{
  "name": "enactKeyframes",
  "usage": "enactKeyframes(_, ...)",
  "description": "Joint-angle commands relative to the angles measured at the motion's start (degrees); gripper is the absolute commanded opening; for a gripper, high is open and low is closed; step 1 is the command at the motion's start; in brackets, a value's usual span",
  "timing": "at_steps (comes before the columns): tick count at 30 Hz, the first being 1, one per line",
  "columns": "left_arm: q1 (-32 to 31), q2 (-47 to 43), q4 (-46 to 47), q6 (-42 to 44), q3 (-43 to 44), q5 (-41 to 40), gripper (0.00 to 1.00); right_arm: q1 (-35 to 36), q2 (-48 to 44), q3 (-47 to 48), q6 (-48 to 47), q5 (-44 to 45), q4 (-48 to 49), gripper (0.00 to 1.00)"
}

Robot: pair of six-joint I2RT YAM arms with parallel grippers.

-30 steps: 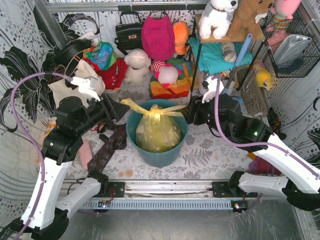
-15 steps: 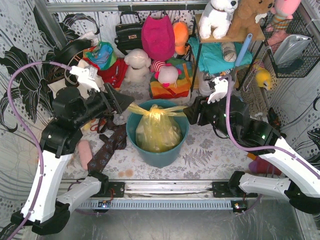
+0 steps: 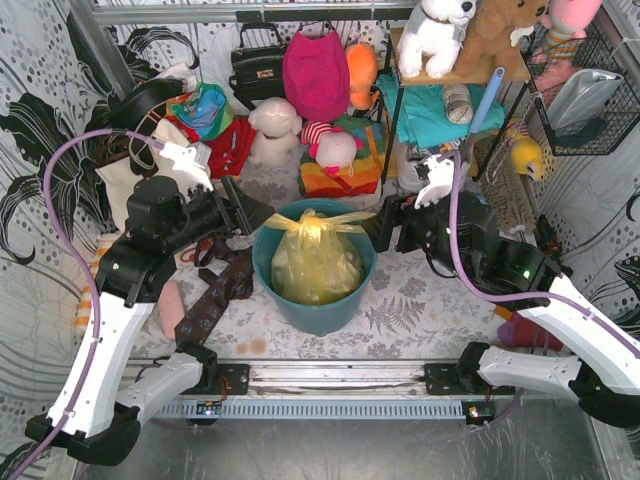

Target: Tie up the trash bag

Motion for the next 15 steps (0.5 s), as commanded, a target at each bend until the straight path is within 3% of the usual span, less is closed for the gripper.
enactKeyframes(1,0.2,-1.7,3.6,-0.8,-0.8,1.6,0.73,0.1,-0.9,-1.7,-0.3,-0.5,-1.4,0.76)
enactKeyframes(6,0.2,-1.6,3.5,-1.1,-0.7,2.2,0.69,0.1,-2.5,-4.3,0.3,-0.9,-0.9,0.83)
enactKeyframes(15,0.2,-1.4,4.9,-1.3,-2.2,2.6,0.64,-0.1,1.1,-4.8,-2.2,2.2,2.9,0.81)
